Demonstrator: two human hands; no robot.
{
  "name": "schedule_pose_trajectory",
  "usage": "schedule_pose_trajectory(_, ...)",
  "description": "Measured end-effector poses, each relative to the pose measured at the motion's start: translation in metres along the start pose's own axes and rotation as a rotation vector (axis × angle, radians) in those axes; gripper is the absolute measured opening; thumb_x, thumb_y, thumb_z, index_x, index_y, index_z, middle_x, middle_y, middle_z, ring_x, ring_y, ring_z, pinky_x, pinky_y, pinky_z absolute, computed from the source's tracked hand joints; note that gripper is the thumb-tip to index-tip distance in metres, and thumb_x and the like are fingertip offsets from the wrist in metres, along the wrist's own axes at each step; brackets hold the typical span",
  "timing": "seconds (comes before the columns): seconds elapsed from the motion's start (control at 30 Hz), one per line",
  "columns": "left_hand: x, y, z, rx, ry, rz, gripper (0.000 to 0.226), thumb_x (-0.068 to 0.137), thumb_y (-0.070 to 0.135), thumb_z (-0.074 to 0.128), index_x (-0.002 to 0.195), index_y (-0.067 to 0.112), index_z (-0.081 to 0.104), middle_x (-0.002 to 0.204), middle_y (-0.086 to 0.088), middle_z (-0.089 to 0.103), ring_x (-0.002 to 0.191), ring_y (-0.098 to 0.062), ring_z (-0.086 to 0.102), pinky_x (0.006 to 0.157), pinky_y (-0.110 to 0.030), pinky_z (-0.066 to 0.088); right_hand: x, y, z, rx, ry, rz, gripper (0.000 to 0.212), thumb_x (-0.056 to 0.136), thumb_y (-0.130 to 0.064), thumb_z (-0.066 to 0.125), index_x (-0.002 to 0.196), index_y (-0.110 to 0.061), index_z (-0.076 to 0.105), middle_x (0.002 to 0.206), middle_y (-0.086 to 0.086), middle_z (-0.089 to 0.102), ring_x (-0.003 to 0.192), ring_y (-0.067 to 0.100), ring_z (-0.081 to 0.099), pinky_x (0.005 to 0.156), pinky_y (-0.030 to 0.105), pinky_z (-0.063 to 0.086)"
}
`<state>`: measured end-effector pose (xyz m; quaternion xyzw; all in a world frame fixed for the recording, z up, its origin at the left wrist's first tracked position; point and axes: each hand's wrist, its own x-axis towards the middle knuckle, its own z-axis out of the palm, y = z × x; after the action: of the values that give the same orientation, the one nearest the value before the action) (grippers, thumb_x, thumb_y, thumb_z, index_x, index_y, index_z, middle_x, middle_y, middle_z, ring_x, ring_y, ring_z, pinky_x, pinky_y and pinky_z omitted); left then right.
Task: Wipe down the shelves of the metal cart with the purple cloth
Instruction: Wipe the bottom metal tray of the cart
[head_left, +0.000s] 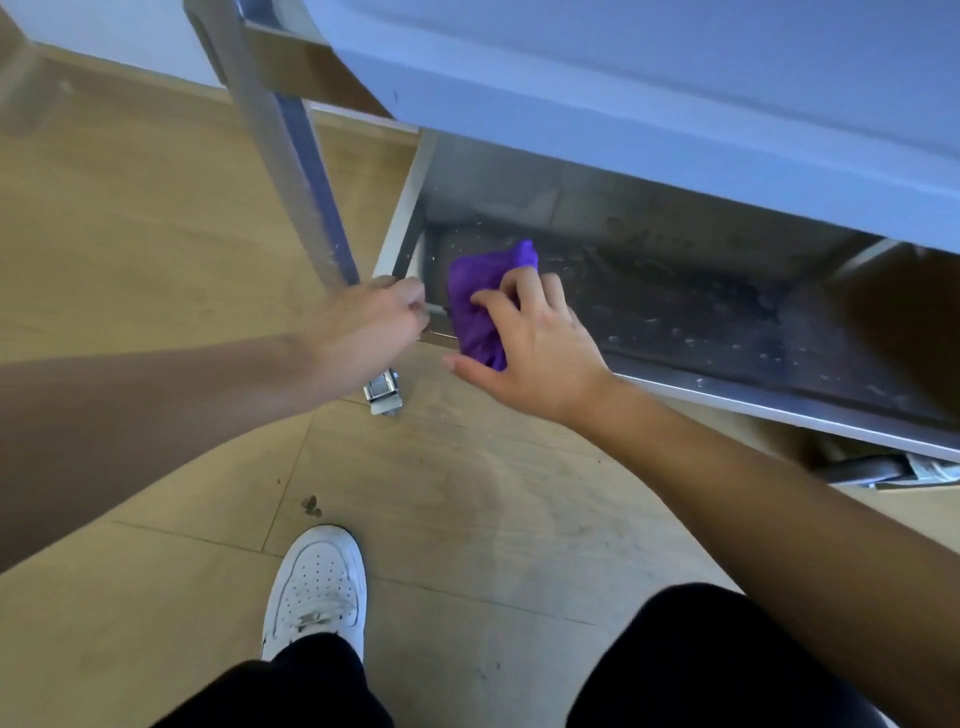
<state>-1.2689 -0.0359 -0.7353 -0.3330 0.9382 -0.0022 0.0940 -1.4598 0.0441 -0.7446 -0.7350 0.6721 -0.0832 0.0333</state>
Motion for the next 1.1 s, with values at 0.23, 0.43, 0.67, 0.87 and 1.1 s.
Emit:
schedule_pose_trajectory(0.23, 0.001, 0.000, 0.044, -0.217, 0.339, -0.086, 0.010, 0.090, 0.009, 0.065, 0.097, 0.004, 0.069, 0.102, -0.008, 0.057, 0.091, -0.031, 0.056, 0.067, -0.046, 0.055, 0.003, -0.004, 0.021, -0.105, 0.065, -0.067, 0.039, 0.097, -0.031, 0.042, 0.127, -0.011, 0.055, 0.137, 0.016, 0.047, 0.135, 0.042, 0.032, 0.112, 0.056, 0.030)
schedule_pose_trajectory(0.43, -0.005, 0.001, 0.052, -0.294, 0.421, -0.116, 0.028, 0.079, -0.011, 0.065, 0.101, 0.006, 0.069, 0.091, -0.006, 0.057, 0.080, -0.028, 0.055, 0.062, -0.042, 0.055, 0.049, -0.004, 0.041, -0.166, -0.077, -0.218, 0.046, 0.101, -0.023, 0.025, 0.134, -0.002, 0.049, 0.145, 0.017, 0.044, 0.143, 0.041, 0.024, 0.115, 0.058, 0.022)
schedule_pose_trajectory(0.67, -0.004, 0.005, 0.058, -0.299, 0.424, -0.139, 0.041, 0.077, -0.015, 0.055, 0.110, 0.007, 0.066, 0.098, -0.007, 0.055, 0.083, -0.028, 0.056, 0.063, -0.043, 0.055, 0.123, 0.011, 0.032, 0.188, -0.055, 0.210, 0.047, 0.096, -0.014, 0.035, 0.143, -0.019, 0.036, 0.160, 0.002, 0.018, 0.149, 0.030, 0.002, 0.120, 0.049, 0.011)
schedule_pose_trajectory(0.87, -0.008, 0.006, 0.063, -0.246, 0.428, -0.110, 0.051, 0.082, -0.001, 0.028, 0.121, 0.003, 0.062, 0.102, -0.009, 0.055, 0.082, -0.029, 0.054, 0.066, -0.045, 0.055, 0.092, -0.018, 0.042, 0.193, -0.026, 0.026, 0.051, 0.099, -0.042, 0.038, 0.146, -0.024, 0.035, 0.160, -0.008, 0.019, 0.149, 0.022, 0.003, 0.119, 0.047, 0.019)
schedule_pose_trajectory(1.1, -0.012, 0.010, 0.063, -0.271, 0.424, -0.106, 0.051, 0.078, -0.010, 0.041, 0.123, 0.003, 0.060, 0.108, -0.008, 0.055, 0.088, -0.029, 0.056, 0.070, -0.045, 0.056, 0.097, 0.024, 0.037, 0.238, 0.066, 0.029, 0.044, 0.098, -0.027, 0.046, 0.142, -0.020, 0.044, 0.155, -0.002, 0.032, 0.147, 0.025, 0.018, 0.118, 0.045, 0.025)
